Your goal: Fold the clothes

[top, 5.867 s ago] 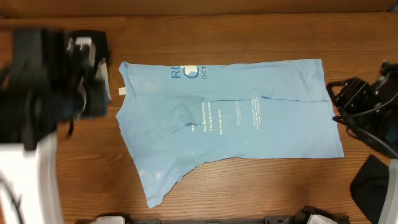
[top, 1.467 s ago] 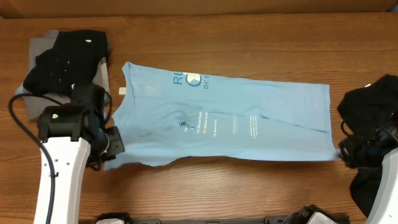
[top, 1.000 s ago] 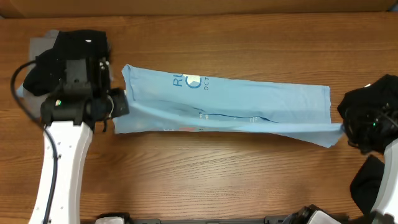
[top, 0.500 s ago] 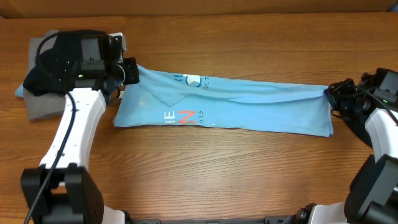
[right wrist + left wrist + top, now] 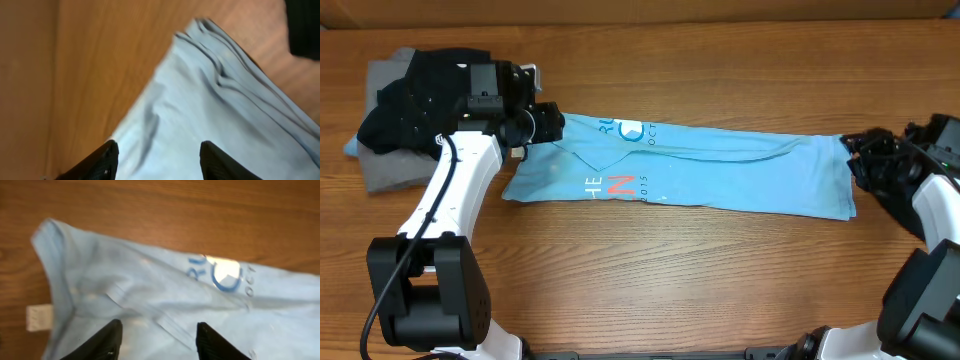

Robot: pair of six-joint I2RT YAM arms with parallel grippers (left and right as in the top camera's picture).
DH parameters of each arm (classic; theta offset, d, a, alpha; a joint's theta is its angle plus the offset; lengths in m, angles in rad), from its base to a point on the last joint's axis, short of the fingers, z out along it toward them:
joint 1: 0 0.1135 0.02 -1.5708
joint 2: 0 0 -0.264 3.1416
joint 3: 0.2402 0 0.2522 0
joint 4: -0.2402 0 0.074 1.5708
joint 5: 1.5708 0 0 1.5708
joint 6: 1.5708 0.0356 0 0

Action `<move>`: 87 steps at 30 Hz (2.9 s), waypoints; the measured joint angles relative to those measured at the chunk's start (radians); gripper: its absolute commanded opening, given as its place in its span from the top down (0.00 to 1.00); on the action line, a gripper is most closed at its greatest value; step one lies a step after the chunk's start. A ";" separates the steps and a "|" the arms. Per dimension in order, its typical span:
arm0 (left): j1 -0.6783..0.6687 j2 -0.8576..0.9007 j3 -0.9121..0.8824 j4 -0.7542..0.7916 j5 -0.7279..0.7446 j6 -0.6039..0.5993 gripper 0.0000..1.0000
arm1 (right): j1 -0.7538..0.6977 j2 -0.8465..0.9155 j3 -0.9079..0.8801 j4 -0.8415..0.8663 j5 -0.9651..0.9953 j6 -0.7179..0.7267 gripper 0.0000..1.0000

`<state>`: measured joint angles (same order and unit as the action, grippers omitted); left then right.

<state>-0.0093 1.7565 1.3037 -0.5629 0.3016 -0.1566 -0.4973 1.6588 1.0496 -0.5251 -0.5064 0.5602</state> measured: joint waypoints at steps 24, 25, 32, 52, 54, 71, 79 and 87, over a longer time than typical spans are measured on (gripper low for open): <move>-0.174 0.232 0.008 -0.048 0.003 0.049 0.92 | 0.002 0.000 0.001 -0.252 -0.027 -0.200 0.43; -0.174 0.232 0.008 -0.043 0.008 0.051 0.96 | 0.002 0.000 0.001 -0.252 -0.026 -0.201 0.43; -0.174 0.232 0.020 -0.045 0.099 0.057 0.95 | 0.002 0.000 0.001 -0.253 -0.010 -0.203 0.43; -0.193 0.285 0.059 -0.103 -0.062 0.056 0.71 | 0.002 0.000 0.001 -0.253 0.017 -0.206 0.43; -0.201 0.285 0.059 -0.095 -0.063 0.055 0.85 | 0.002 0.000 0.001 -0.253 0.016 -0.206 0.43; -0.212 0.288 0.222 -0.303 -0.083 0.055 0.96 | 0.002 0.000 0.001 -0.254 0.017 -0.206 0.43; -0.228 0.288 0.291 -0.386 -0.073 0.021 0.96 | 0.002 0.000 0.001 -0.261 0.017 -0.206 0.43; -0.292 0.288 0.291 -0.435 -0.066 -0.025 0.95 | 0.002 0.000 0.001 -0.261 0.018 -0.206 0.43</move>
<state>-0.3016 2.0445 1.5944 -0.9977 0.2352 -0.1814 -0.4957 1.6588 1.0504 -0.7860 -0.4889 0.3538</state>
